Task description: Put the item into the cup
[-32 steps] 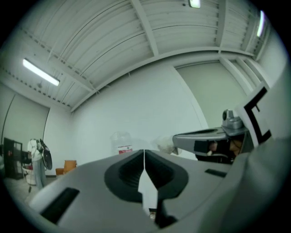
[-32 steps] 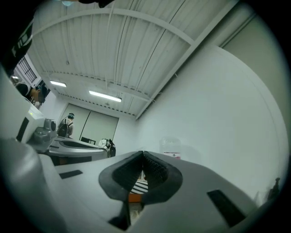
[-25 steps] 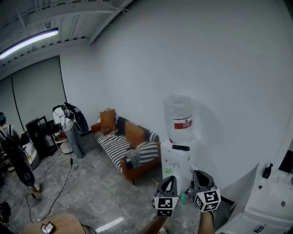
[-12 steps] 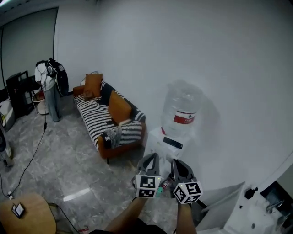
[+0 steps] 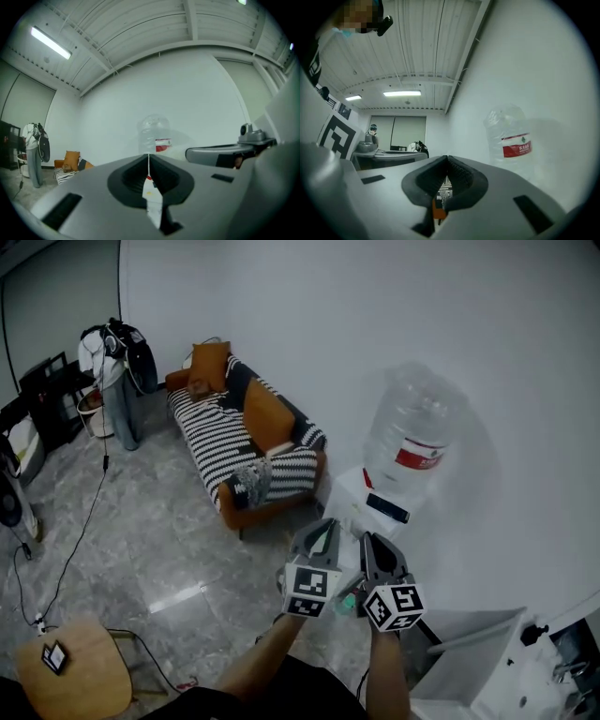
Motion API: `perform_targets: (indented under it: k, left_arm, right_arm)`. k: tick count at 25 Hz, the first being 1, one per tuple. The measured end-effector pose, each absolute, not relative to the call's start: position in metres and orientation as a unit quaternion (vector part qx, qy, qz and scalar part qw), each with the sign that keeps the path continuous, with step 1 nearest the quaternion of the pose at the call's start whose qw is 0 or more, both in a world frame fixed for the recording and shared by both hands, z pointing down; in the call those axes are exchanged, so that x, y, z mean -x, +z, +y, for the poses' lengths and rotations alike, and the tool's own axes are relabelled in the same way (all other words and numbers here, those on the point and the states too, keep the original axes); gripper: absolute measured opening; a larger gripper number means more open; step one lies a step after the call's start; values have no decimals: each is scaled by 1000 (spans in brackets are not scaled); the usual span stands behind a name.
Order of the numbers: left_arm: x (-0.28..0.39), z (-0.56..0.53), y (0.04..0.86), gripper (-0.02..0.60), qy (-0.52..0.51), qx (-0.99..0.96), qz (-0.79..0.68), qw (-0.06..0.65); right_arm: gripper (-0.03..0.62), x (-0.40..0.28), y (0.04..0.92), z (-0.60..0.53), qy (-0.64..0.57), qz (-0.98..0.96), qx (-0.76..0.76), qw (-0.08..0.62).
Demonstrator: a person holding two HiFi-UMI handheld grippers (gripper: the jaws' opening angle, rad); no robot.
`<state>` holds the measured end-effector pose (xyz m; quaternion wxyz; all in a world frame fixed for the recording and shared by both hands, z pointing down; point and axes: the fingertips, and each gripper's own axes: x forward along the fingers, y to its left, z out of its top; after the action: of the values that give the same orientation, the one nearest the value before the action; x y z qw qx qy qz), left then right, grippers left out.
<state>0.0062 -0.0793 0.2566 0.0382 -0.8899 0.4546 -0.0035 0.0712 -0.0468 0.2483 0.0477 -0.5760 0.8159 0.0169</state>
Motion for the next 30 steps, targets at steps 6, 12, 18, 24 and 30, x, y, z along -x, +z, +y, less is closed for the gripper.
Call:
perform_targets:
  k: [6,12,18,24,30]
  left_arm:
    - [-2,-90,281,14,-12,895,445,3]
    - [12,-99,286,14,1,889,456,-28]
    - [26,-100,310,14,17,890,447,-85]
    - [40,-100,346,14,11,877,457,-148]
    - [20,-90,338,14,-16,894,430,-121]
  right_arm:
    - [12,-65,273,-57,-8,810,586,23]
    - [12,-53,269,-63,-1,818,575,-8]
    - [11,-46,289,-75,-14,813,579,-59]
    - [12,-33,300,-69,-58,841,538,-29]
    - [12,-51,304,-58,-33,825,560,-65]
